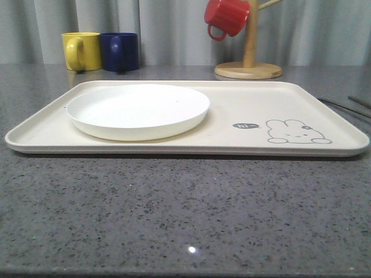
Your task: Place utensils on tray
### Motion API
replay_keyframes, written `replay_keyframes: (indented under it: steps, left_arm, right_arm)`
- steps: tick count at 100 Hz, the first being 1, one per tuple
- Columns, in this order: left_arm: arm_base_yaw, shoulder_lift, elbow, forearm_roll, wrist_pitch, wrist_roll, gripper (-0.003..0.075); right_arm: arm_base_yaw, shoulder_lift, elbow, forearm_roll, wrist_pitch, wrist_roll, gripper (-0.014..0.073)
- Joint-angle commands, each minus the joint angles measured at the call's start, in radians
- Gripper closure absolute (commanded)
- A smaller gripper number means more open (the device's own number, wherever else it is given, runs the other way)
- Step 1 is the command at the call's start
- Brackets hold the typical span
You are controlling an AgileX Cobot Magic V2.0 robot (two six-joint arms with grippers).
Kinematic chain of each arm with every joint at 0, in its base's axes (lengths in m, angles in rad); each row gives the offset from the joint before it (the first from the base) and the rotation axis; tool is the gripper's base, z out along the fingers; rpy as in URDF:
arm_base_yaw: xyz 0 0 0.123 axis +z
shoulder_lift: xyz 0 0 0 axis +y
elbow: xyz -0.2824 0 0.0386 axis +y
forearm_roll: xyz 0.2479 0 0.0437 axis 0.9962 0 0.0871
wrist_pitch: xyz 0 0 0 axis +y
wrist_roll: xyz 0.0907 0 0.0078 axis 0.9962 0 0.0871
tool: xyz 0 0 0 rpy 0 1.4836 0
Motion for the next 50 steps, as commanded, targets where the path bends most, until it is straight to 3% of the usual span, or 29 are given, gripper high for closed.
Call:
replay_keyframes:
  steps: [1, 14, 29, 50]
  left_arm:
    - [-0.007, -0.049, 0.001, 0.004, -0.076, 0.003, 0.0409]
    - [-0.007, -0.116, 0.020, 0.007, -0.076, 0.003, 0.0512]
    - [-0.007, -0.129, 0.022, 0.020, -0.076, 0.003, 0.0740]
    - [-0.007, -0.129, 0.022, 0.025, -0.076, 0.003, 0.0738]
  right_arm:
    - [-0.004, -0.022, -0.018, -0.010, -0.086, -0.008, 0.0662]
    - [-0.004, -0.022, -0.018, -0.010, -0.102, -0.008, 0.0662]
    - [-0.004, -0.021, -0.028, -0.010, -0.141, -0.008, 0.0662]
    - [-0.004, 0.059, -0.204, 0.002, 0.084, -0.008, 0.0662]
